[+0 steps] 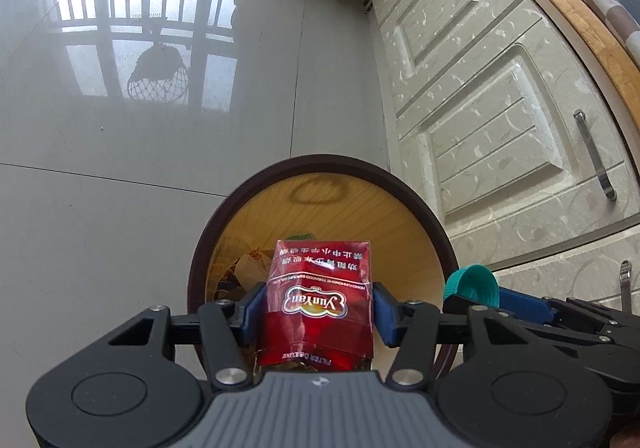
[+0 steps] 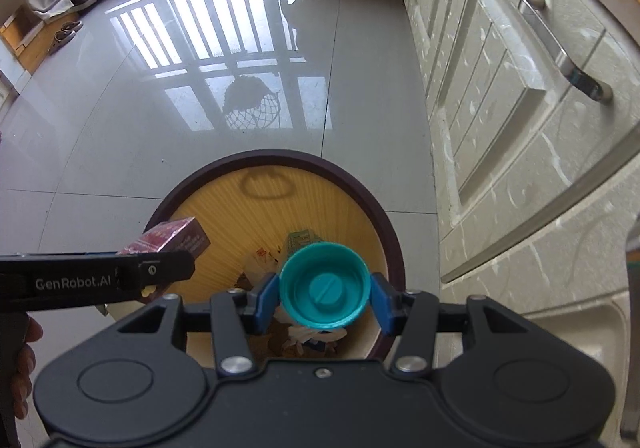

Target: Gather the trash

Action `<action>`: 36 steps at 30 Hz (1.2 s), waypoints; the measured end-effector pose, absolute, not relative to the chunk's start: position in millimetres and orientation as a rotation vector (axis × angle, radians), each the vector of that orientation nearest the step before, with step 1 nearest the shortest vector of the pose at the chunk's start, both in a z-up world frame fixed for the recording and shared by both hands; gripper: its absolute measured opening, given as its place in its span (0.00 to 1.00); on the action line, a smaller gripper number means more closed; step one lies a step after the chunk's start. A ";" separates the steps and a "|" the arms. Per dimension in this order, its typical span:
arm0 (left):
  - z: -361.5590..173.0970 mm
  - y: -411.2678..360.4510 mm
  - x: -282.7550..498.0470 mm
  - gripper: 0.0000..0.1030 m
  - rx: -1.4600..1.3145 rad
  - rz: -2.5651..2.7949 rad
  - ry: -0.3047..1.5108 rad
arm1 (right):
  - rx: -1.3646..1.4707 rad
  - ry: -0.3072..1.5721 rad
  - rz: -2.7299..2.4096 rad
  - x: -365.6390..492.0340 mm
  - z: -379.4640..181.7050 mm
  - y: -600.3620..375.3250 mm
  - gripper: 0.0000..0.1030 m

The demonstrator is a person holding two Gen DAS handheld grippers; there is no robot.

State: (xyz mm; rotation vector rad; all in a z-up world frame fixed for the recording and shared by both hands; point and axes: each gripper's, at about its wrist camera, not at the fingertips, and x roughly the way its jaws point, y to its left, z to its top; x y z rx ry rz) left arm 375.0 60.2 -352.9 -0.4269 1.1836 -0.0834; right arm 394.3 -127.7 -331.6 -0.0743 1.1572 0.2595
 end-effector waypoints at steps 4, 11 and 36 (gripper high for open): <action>-360.2 59.8 381.1 0.53 -0.438 -0.085 1.184 | -0.083 1.146 0.284 398.4 -333.8 -126.2 0.60; -370.0 57.1 390.2 0.68 -0.402 -0.077 1.221 | -0.104 1.186 0.274 404.2 -339.5 -129.9 0.61; -324.6 73.6 366.6 1.00 -0.221 -0.012 1.273 | -0.113 1.243 0.137 390.4 -321.2 -146.5 0.96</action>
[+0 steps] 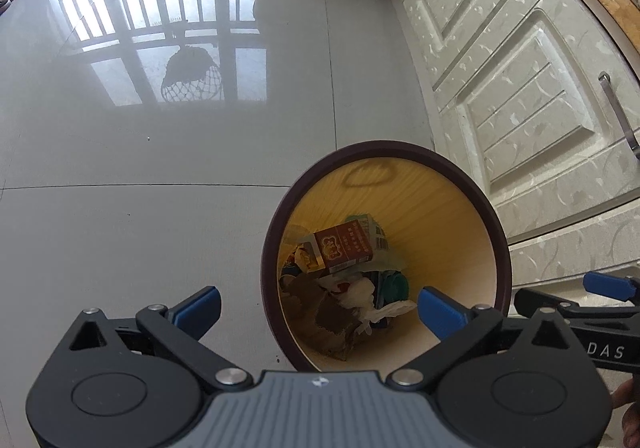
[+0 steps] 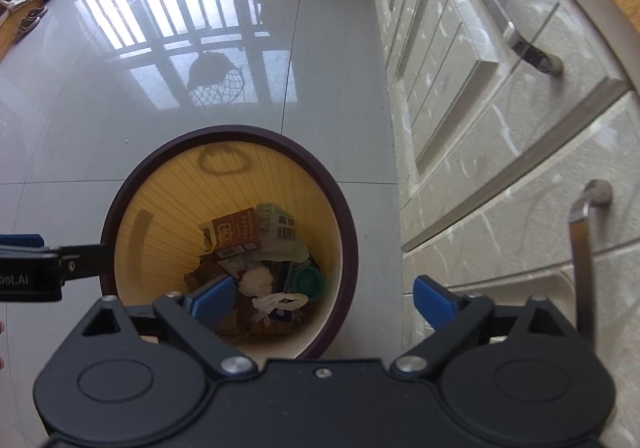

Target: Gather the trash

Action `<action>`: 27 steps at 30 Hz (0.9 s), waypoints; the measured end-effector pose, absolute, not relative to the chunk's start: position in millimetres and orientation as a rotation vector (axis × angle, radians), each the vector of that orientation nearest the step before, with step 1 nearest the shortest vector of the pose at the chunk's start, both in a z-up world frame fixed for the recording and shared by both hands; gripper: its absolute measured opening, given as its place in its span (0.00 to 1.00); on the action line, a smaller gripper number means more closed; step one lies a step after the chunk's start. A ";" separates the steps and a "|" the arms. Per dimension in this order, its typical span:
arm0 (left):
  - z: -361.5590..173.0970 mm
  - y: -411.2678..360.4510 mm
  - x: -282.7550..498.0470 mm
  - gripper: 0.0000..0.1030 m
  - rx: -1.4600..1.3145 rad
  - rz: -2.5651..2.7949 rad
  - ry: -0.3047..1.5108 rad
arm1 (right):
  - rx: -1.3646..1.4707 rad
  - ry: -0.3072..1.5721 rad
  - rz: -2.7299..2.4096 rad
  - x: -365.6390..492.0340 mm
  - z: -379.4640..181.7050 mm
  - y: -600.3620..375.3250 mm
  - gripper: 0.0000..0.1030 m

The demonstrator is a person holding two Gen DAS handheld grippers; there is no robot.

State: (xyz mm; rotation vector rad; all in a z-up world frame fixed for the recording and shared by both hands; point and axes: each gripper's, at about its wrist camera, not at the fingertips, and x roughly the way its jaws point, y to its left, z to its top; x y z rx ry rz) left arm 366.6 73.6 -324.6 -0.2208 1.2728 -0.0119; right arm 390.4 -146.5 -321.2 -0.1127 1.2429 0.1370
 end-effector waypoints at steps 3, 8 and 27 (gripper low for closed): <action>-318.4 75.5 359.0 1.00 -0.202 0.011 1.267 | -0.121 1.235 0.125 384.7 -310.5 -146.7 1.00; -298.0 83.7 347.1 1.00 -0.211 0.038 1.238 | -0.132 1.207 0.124 372.7 -288.6 -142.2 1.00; -187.9 92.9 272.1 1.00 -0.139 0.074 1.075 | -0.136 1.042 0.112 308.0 -162.7 -143.4 1.00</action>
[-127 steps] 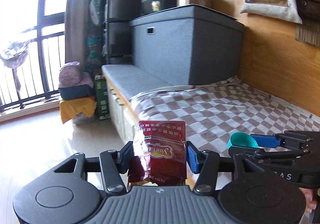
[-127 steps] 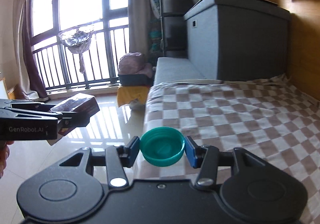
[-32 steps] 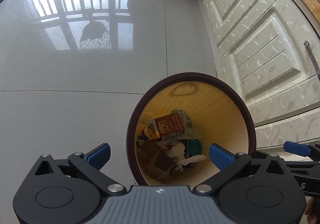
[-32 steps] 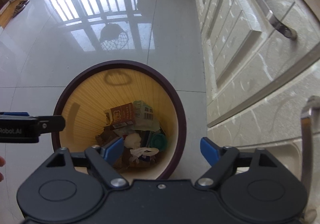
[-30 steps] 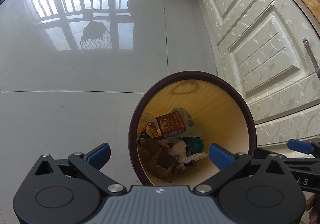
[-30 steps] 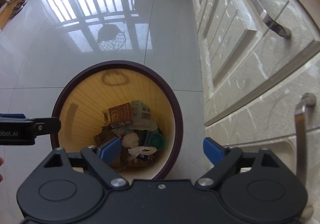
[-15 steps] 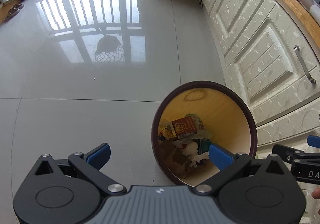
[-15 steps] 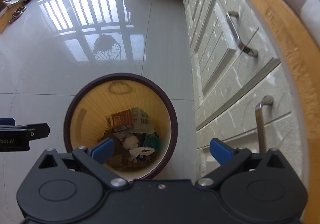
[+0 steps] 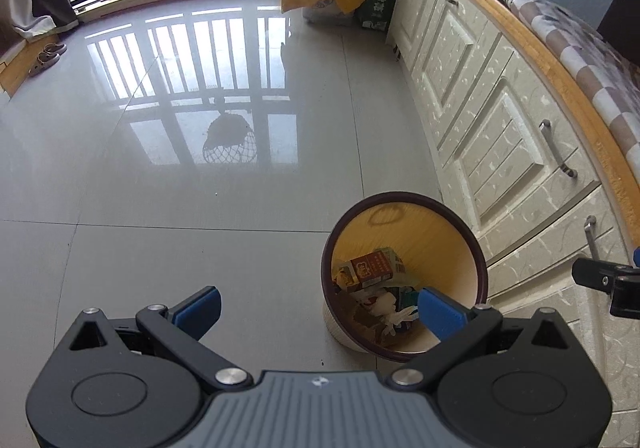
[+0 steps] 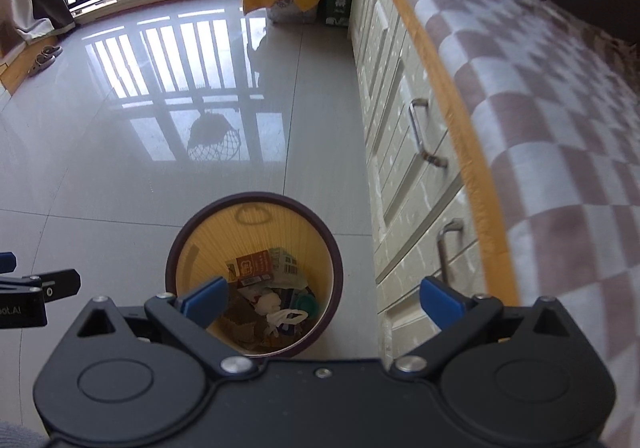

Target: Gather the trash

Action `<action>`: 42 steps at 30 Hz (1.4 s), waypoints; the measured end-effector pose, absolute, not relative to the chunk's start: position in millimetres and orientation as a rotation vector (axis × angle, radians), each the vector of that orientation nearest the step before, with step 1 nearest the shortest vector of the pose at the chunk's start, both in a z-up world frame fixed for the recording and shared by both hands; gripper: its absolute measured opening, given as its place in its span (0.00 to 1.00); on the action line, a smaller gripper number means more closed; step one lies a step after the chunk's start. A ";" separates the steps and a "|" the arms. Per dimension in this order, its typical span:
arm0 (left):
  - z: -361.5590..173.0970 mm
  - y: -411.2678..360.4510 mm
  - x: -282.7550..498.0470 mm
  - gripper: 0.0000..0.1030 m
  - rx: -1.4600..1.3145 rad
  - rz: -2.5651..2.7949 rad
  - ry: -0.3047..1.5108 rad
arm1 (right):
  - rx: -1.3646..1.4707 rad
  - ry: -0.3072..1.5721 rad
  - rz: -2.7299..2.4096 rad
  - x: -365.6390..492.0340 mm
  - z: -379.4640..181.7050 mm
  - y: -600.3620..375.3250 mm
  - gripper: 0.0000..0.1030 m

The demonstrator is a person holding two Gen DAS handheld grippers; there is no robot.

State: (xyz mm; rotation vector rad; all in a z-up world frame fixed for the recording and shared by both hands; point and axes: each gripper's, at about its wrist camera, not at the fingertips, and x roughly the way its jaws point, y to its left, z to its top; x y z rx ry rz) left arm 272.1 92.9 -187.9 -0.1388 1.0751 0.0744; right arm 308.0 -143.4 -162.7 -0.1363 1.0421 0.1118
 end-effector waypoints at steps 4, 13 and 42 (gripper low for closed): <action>-165.0 88.9 258.0 1.00 -0.135 0.071 1.050 | -0.139 1.012 0.104 292.1 -137.2 -148.4 1.00; -124.3 79.0 219.3 1.00 -0.110 0.065 0.997 | -0.139 0.980 0.096 253.7 -100.3 -161.4 1.00; -55.4 65.8 101.7 1.00 -0.070 0.039 0.831 | -0.146 0.809 0.114 120.3 -30.1 -180.3 1.00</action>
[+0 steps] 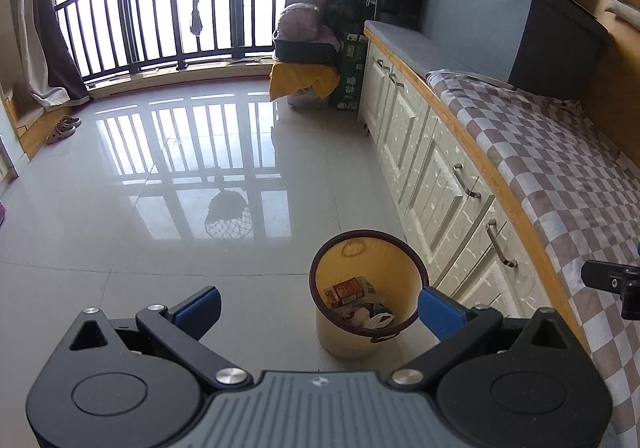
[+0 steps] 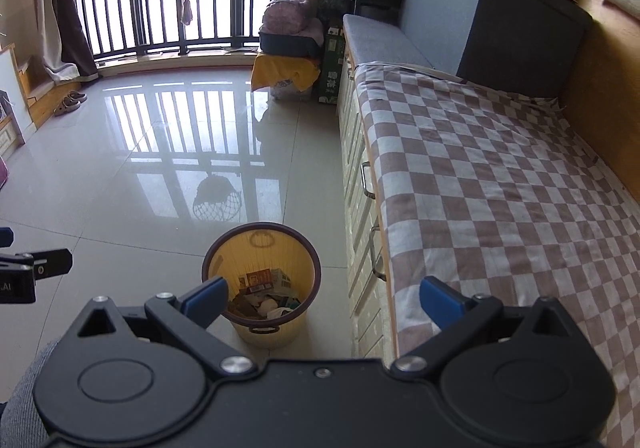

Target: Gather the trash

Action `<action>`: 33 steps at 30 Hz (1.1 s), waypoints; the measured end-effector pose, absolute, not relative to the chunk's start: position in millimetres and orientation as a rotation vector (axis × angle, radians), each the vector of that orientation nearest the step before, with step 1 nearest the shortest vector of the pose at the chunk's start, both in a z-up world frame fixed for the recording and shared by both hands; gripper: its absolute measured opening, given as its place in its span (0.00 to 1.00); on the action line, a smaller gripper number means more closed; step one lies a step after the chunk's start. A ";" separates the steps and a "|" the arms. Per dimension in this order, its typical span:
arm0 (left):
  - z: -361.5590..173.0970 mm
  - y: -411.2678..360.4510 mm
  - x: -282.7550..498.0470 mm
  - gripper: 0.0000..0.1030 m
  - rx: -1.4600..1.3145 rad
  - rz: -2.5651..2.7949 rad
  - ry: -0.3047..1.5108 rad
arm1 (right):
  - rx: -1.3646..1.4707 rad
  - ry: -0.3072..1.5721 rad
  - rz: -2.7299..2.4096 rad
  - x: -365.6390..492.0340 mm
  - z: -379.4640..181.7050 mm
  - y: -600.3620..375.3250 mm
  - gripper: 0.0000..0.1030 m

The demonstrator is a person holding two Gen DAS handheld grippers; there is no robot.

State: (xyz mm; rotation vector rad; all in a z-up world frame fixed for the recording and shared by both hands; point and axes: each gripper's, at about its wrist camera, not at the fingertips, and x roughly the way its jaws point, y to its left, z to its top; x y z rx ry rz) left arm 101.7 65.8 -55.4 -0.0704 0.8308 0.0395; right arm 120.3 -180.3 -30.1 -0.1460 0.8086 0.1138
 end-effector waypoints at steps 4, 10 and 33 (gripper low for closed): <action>-55.2 64.3 92.2 1.00 -0.060 0.054 0.830 | -0.143 0.800 0.116 106.8 -31.2 -182.7 1.00; -51.3 61.2 79.4 1.00 -0.055 0.060 0.813 | -0.133 0.784 0.115 91.8 -30.6 -187.4 1.00; -40.5 39.1 47.3 1.00 -0.002 0.036 0.765 | -0.106 0.737 0.088 59.2 -22.2 -206.8 1.00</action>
